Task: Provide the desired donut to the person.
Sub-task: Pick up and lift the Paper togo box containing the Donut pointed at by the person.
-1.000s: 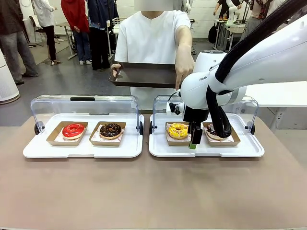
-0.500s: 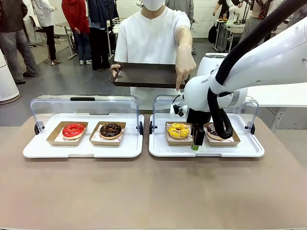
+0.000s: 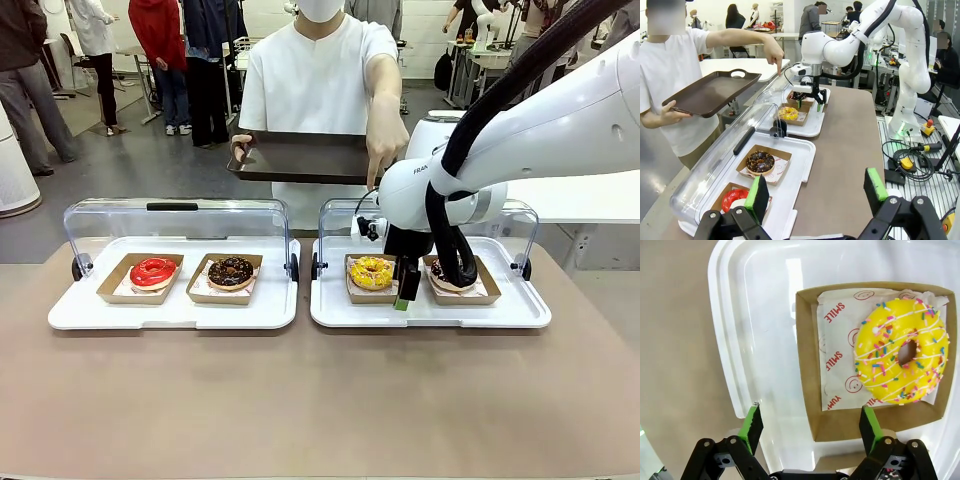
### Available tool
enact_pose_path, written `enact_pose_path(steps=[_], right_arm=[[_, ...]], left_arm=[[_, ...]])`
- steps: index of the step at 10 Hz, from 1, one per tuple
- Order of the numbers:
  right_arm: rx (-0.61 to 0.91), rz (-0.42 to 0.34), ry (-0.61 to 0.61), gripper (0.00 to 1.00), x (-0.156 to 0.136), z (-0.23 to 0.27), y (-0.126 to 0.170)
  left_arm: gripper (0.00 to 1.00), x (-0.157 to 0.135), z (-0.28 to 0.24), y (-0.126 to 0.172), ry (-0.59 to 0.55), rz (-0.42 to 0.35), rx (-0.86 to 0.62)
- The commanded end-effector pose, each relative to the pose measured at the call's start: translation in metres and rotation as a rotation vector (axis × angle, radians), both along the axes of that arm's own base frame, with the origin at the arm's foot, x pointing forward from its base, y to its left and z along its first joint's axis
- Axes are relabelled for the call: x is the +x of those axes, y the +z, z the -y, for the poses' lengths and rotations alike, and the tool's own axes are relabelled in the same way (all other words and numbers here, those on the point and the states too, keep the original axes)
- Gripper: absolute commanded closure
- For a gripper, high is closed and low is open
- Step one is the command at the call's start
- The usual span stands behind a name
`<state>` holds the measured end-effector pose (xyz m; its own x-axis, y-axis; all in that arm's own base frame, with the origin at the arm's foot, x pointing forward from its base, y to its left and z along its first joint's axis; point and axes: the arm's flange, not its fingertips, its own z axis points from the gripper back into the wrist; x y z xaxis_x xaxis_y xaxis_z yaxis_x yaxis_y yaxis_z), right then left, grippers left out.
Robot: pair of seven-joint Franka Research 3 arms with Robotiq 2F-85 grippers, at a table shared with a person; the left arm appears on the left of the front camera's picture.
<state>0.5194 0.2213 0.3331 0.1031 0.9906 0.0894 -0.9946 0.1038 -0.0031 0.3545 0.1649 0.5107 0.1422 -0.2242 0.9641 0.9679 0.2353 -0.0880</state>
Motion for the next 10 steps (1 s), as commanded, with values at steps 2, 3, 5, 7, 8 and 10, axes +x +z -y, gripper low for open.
enact_pose_path(steps=[2, 3, 5, 7, 8, 10], right_arm=[[-0.002, 0.005, -0.011, 0.00, 0.0094, -0.0004, -0.0116], [-0.004, 0.000, -0.008, 0.00, 0.0095, -0.0002, -0.0144], [-0.002, -0.004, 0.009, 0.00, 0.0082, 0.0005, -0.0160], [0.000, 0.002, 0.019, 0.59, 0.0075, 0.0010, -0.0154], [-0.002, 0.003, 0.017, 1.00, 0.0077, 0.0020, -0.0162], [-0.003, 0.000, 0.015, 1.00, 0.0071, 0.0035, -0.0179]], left_arm=[[0.00, -0.0014, -0.0009, 0.0014, -0.002, 0.005, -0.006], [0.00, -0.0014, -0.0009, 0.0014, -0.002, 0.005, -0.006], [0.00, -0.0014, -0.0009, 0.0014, -0.002, 0.005, -0.006], [0.00, -0.0014, -0.0009, 0.0014, -0.002, 0.005, -0.006], [0.00, -0.0014, -0.0009, 0.0014, -0.002, 0.005, -0.006], [0.00, -0.0014, -0.0009, 0.0014, -0.002, 0.005, -0.006]])
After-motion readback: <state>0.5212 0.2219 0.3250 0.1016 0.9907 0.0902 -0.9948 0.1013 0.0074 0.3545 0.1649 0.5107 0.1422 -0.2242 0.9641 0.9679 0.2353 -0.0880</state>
